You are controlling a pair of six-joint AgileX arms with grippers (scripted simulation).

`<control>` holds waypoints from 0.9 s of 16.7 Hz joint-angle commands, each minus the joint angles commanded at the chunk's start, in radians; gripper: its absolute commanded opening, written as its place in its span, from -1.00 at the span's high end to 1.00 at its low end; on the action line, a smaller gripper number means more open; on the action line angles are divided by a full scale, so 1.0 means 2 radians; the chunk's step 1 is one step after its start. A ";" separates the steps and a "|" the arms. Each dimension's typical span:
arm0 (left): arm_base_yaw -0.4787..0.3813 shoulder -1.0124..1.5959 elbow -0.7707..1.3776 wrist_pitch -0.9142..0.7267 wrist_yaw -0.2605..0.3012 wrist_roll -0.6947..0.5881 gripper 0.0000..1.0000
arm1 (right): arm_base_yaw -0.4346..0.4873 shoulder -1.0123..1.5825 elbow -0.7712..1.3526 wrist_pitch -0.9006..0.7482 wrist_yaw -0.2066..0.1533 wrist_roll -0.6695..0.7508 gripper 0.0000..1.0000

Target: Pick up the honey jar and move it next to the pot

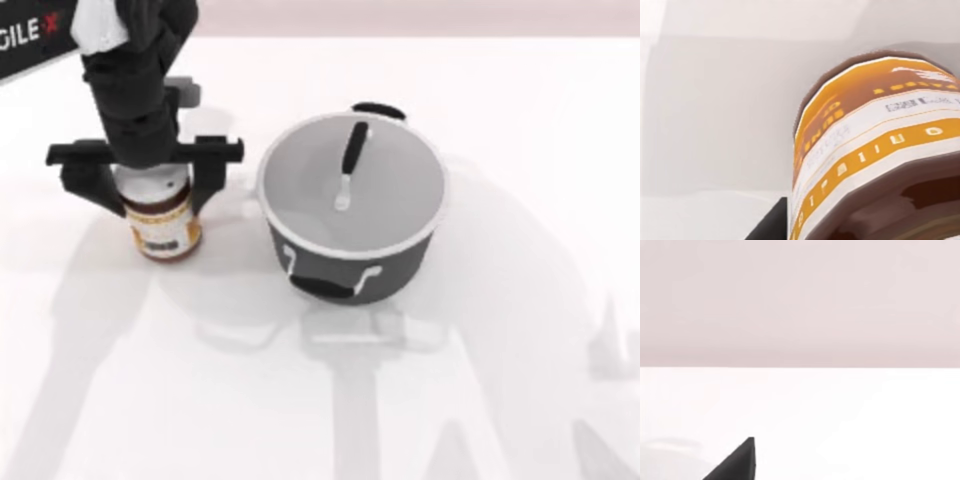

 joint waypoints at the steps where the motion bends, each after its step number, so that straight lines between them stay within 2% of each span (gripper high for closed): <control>1: 0.000 0.000 0.000 0.000 0.000 0.000 0.85 | 0.000 0.000 0.000 0.000 0.000 0.000 -1.00; 13: 0.000 0.000 0.000 0.000 0.000 0.000 -0.96 | 0.000 0.000 0.000 0.000 0.000 0.000 -1.00; 15: 0.000 0.000 0.000 0.000 0.000 0.000 -1.00 | 0.000 0.000 0.000 0.000 0.000 0.000 -1.00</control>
